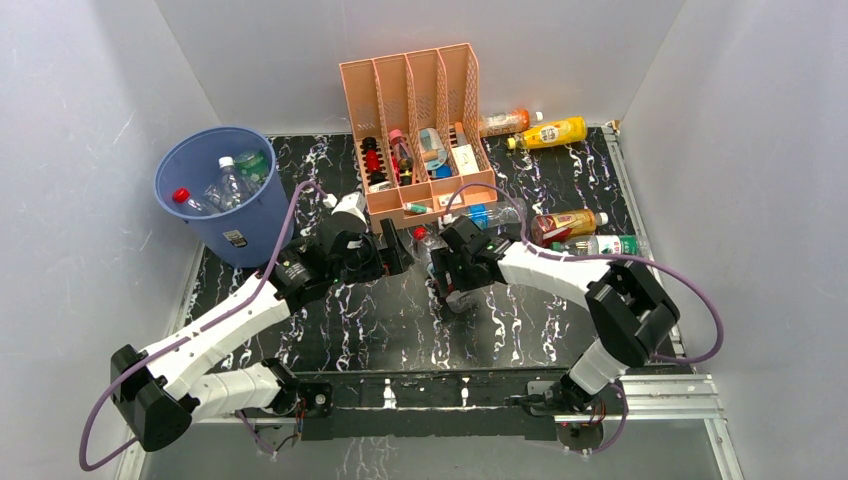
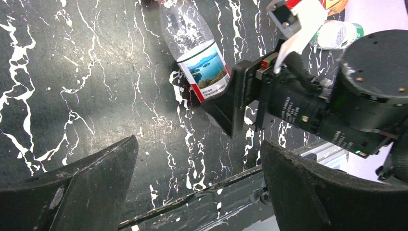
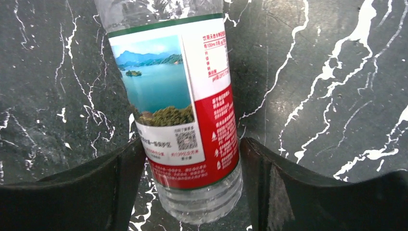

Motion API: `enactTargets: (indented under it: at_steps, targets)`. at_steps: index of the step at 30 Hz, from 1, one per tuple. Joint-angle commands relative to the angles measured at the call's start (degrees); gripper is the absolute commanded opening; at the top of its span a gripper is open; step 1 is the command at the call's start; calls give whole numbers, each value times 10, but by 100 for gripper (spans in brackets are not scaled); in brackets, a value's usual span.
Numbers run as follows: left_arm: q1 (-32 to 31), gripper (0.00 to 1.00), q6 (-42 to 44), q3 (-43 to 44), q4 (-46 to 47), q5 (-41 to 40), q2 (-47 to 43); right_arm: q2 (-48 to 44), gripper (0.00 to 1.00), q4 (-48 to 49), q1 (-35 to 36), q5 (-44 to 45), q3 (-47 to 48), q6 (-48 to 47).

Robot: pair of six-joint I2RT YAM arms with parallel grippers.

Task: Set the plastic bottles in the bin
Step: Pick up the plastic bottle at the center of the board.

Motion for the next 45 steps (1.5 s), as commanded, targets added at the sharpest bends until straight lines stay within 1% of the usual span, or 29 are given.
enactTargets:
  at_steps: [1, 3, 4, 5, 6, 10, 15, 18, 21, 24, 28, 35, 45]
  targets:
    - [-1, 98, 2, 2, -7, -2, -13, 27, 72, 15, 12, 8, 30, -3]
    - [-1, 98, 2, 2, -6, -1, -12, 29, 56, 15, 15, 7, 30, -1]
    - [-1, 98, 2, 2, -5, 0, -11, 26, 50, 15, 16, 8, 30, 1]
    - [-1, 98, 2, 2, -4, 1, -10, 22, 44, 15, 17, 8, 30, 2]
    - [-1, 98, 2, 2, -2, 4, -6, 15, 41, 12, 17, 8, 30, 3]
    - [-1, 98, -3, 1, 16, 24, 12, -39, 40, 12, 16, -10, 35, 3]
    - [-1, 98, -25, -3, 75, 63, 40, -119, 41, 45, 17, -69, 46, 11]
    - [-1, 98, -37, 1, 102, 70, 57, -149, 41, 60, 17, -107, 59, 27]
    - [-1, 98, -50, 1, 116, 57, 63, -160, 41, 65, 17, -147, 70, 37]
    - [-1, 98, -60, 2, 126, 41, 61, -166, 41, 73, 16, -165, 69, 37]
    - [-1, 98, -75, -6, 149, 21, 43, -169, 41, 74, 18, -169, 61, 37]
    - [-2, 98, -94, -39, 215, 2, 3, -174, 41, 83, 21, -172, 46, 37]
    - [-2, 98, -77, -17, 198, -35, 48, -180, 41, 80, 30, -184, 66, 37]
